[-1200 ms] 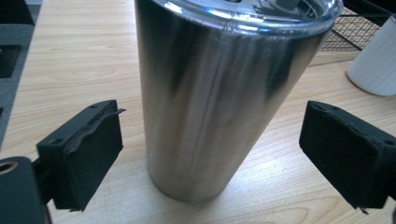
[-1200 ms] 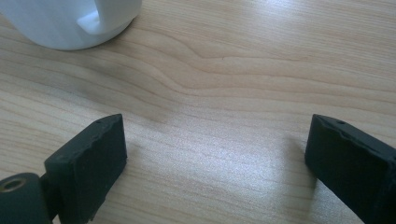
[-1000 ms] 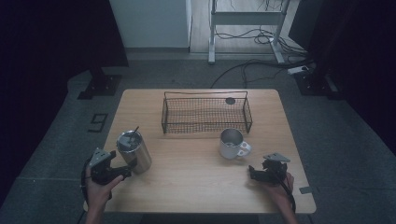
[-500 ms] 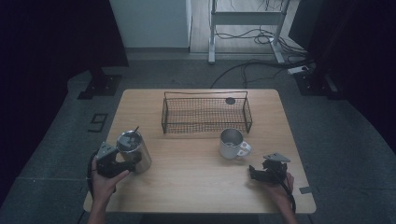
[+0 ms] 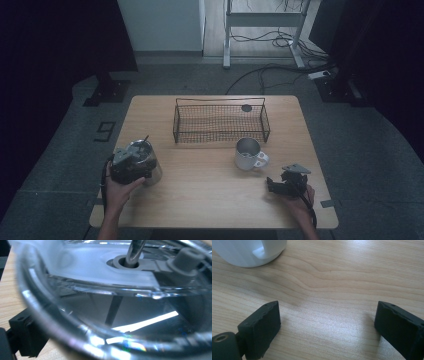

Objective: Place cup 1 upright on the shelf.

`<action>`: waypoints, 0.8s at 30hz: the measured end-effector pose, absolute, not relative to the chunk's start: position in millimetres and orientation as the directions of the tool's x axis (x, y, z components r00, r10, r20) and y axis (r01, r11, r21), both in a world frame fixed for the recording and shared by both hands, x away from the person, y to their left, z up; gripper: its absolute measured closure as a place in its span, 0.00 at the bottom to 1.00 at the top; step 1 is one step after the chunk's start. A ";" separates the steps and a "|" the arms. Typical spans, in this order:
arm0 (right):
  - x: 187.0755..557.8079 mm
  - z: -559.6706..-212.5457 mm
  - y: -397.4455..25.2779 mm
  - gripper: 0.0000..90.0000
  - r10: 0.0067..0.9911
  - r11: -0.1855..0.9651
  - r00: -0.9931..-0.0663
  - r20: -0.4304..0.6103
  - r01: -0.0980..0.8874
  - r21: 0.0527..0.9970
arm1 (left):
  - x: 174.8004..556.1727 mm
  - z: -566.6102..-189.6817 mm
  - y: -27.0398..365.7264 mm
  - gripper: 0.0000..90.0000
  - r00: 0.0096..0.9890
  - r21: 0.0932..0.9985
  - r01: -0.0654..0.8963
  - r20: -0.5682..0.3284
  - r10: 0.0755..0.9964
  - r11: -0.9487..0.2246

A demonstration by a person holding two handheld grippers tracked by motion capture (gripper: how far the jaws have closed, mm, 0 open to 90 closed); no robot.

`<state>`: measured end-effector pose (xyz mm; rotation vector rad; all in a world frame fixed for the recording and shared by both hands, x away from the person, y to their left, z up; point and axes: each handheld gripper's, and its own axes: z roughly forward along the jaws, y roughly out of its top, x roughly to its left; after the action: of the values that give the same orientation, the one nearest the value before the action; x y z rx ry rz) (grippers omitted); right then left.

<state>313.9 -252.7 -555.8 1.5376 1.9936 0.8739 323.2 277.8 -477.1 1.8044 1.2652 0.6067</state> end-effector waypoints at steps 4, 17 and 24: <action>313.9 -555.8 -252.7 0.07 0.965 0.168 -0.260 0.014 0.665 0.728 | 325.1 -479.0 275.2 0.02 0.373 0.842 0.515 -0.050 0.926 -0.162; 313.9 -555.8 -252.7 0.07 0.966 0.168 -0.260 0.014 0.665 0.728 | 324.2 -477.3 271.5 0.04 0.355 0.839 0.517 -0.029 0.934 -0.170; 313.8 -555.7 -252.5 0.07 0.966 0.170 -0.259 0.011 0.665 0.727 | 318.7 -475.1 269.2 0.04 0.360 0.851 0.495 -0.019 0.933 -0.174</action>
<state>313.8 -252.5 -555.7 1.5366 1.9929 0.8695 318.7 269.2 -475.1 1.8092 1.2544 0.6784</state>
